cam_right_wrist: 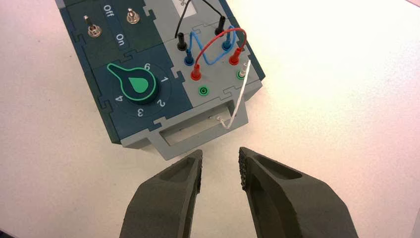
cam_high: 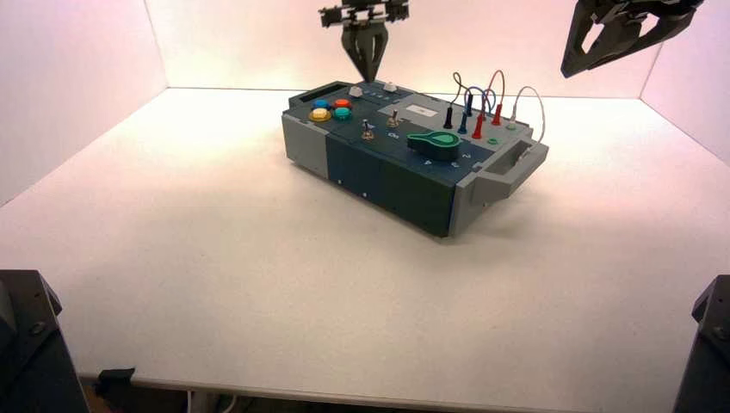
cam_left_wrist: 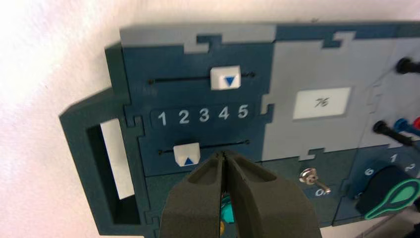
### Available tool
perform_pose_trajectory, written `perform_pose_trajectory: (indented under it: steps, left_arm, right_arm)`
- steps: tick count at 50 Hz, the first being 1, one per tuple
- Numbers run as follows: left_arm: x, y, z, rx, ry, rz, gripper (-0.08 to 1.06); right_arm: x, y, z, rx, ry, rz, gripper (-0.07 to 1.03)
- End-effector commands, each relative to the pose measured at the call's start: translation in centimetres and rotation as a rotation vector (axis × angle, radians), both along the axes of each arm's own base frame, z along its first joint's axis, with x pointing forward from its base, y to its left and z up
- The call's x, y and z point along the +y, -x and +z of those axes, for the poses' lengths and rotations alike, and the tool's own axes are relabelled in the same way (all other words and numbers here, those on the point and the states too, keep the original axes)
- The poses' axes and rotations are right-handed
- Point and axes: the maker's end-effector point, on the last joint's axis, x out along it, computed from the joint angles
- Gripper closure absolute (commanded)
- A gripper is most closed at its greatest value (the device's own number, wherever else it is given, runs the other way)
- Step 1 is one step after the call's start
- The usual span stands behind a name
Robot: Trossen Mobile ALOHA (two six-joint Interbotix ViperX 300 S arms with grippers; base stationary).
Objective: Move the bottom slider to position 2.
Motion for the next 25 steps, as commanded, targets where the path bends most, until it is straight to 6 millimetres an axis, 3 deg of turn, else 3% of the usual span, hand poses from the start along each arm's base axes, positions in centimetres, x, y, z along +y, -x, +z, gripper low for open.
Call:
perform_pose_trajectory:
  steps: [1,15,25]
  left_arm:
    - [0.3,-1.2,4.8,-0.107,0.02,0.017,1.01]
    - [3.8,-3.2,4.6,-0.114,0.007,0.089,1.01]
    - [4.5,-3.4,3.6,-0.097,-0.001,0.104,1.01]
  right_arm:
    - [0.1,-0.6,1.0,-0.031,-0.008,-0.003,0.55]
    - [0.1,-0.6,1.1,-0.032,-0.01,-0.004,0.55]
    - [0.1,-0.7,1.1,-0.033,-0.011,-0.004,0.55]
